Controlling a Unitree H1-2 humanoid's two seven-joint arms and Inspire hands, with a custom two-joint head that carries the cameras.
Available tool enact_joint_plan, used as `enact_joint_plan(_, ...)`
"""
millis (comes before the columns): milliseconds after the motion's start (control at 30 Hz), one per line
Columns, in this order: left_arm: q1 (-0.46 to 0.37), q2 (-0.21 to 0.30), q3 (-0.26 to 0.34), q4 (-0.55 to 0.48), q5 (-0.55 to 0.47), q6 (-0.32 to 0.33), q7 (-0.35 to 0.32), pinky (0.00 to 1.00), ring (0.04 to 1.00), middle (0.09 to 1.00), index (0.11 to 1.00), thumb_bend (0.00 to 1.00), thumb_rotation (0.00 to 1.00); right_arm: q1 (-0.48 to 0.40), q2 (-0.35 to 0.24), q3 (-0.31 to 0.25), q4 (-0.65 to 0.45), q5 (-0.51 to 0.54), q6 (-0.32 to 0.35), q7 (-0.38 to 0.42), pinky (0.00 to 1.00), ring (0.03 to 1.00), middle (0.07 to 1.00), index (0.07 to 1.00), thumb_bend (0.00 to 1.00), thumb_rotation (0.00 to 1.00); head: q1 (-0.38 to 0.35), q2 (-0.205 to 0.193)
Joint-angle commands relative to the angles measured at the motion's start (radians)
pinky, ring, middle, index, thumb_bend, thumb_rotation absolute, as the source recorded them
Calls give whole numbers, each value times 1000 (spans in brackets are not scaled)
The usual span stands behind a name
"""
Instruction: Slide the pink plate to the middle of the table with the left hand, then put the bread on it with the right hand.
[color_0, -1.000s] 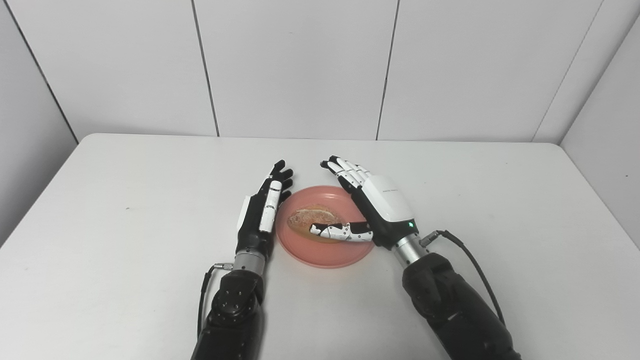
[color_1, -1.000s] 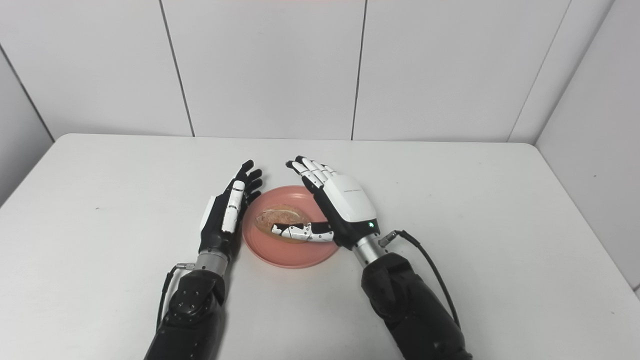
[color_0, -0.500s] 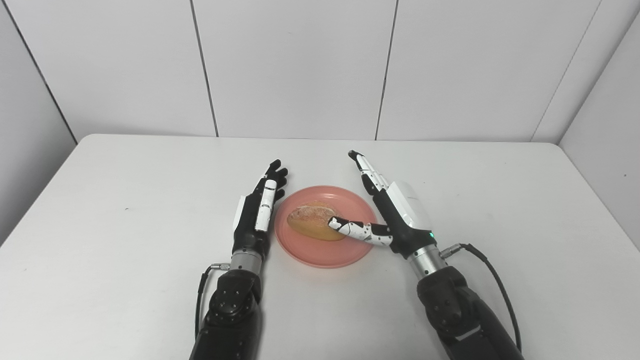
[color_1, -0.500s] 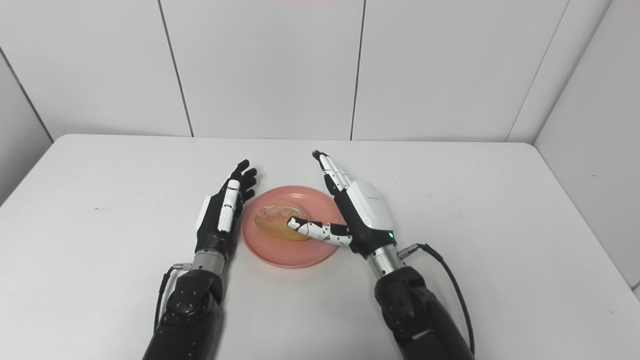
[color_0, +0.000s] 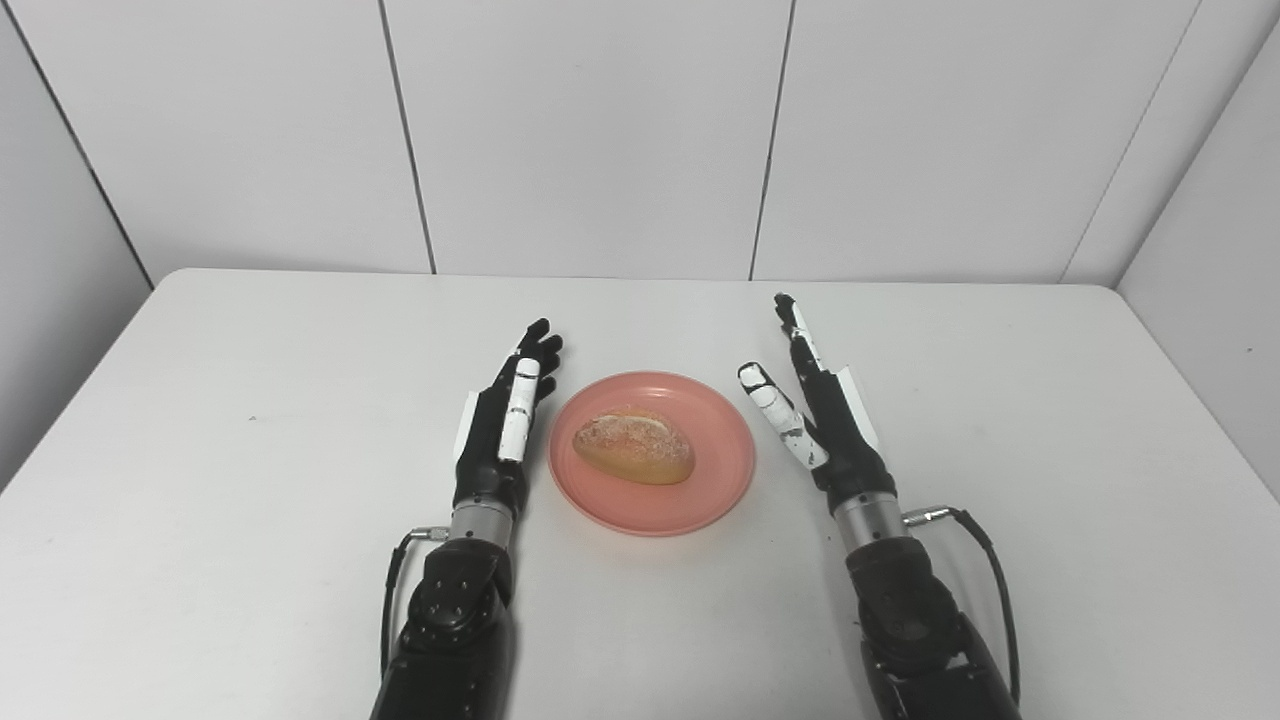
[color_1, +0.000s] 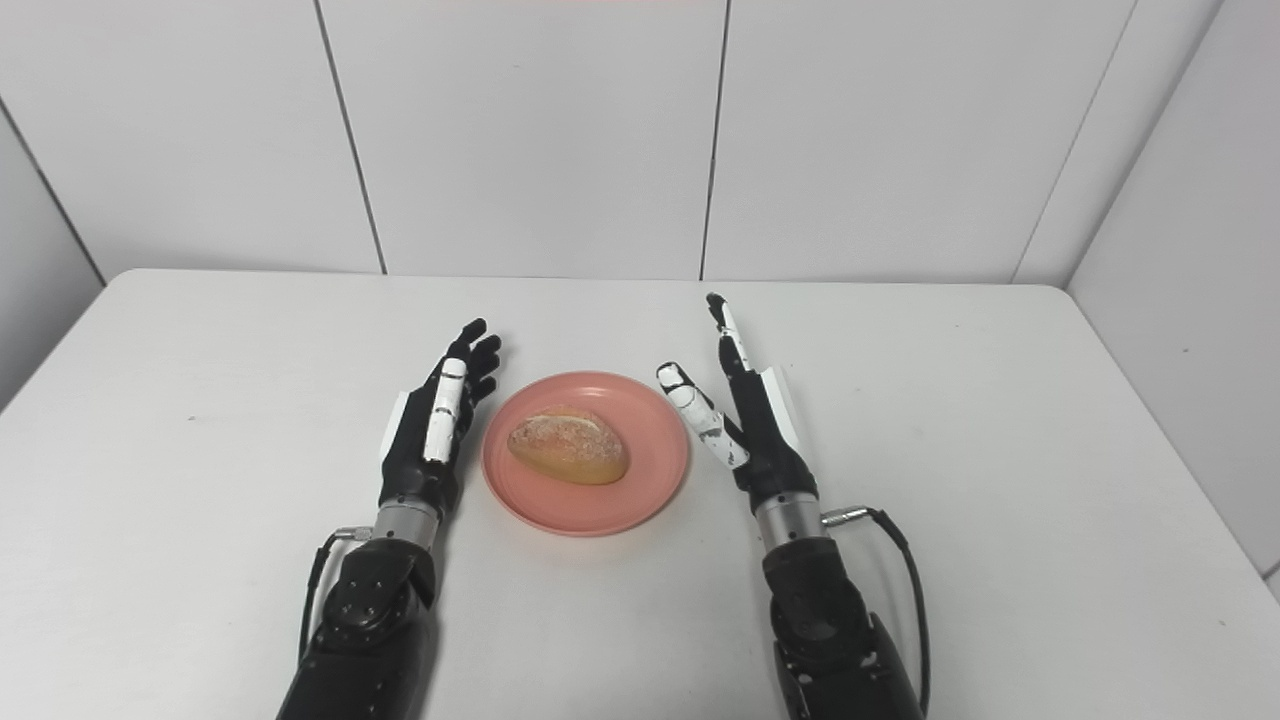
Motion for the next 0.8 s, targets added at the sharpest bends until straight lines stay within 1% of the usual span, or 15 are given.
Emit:
enact_joint_plan(0, -9, 8, 4, -18, -13, -20, -5, 927, 922, 897, 878, 444, 1000, -26, 21, -22, -10, 61, -10, 10, 1000, 1000, 1000, 1000, 643, 1000, -2, -2)
enact_joint_plan(33, -9, 8, 5, -17, -14, -24, -5, 921, 919, 895, 876, 446, 1000, -26, 30, -30, -4, 87, -13, 13, 1000, 1000, 1000, 1000, 660, 1000, -2, -2)
enact_joint_plan(133, -7, 7, 8, -19, -23, -27, -8, 918, 918, 894, 875, 450, 1000, -30, 53, -54, 20, 147, -25, 21, 1000, 1000, 1000, 1000, 663, 1000, -5, -2)
enact_joint_plan(233, -5, 8, 6, -28, -30, -19, -11, 912, 916, 894, 877, 451, 1000, -35, 68, -67, 37, 179, -25, 21, 1000, 1000, 1000, 1000, 692, 1000, -5, -1)
enact_joint_plan(333, -4, 10, 5, -30, -37, -19, -19, 918, 923, 902, 885, 453, 1000, -35, 77, -75, 43, 201, -26, 21, 1000, 1000, 1000, 1000, 700, 1000, -8, 2)
enact_joint_plan(467, -1, 18, -4, -34, -30, -10, -31, 938, 937, 917, 902, 453, 1000, -37, 92, -92, 48, 239, -1, 18, 1000, 1000, 1000, 1000, 711, 1000, -8, 2)
enact_joint_plan(767, 0, 27, -9, -31, -36, -12, -53, 967, 959, 940, 929, 457, 1000, -36, 96, -100, 45, 294, 24, 39, 1000, 1000, 1000, 1000, 674, 1000, -11, 4)
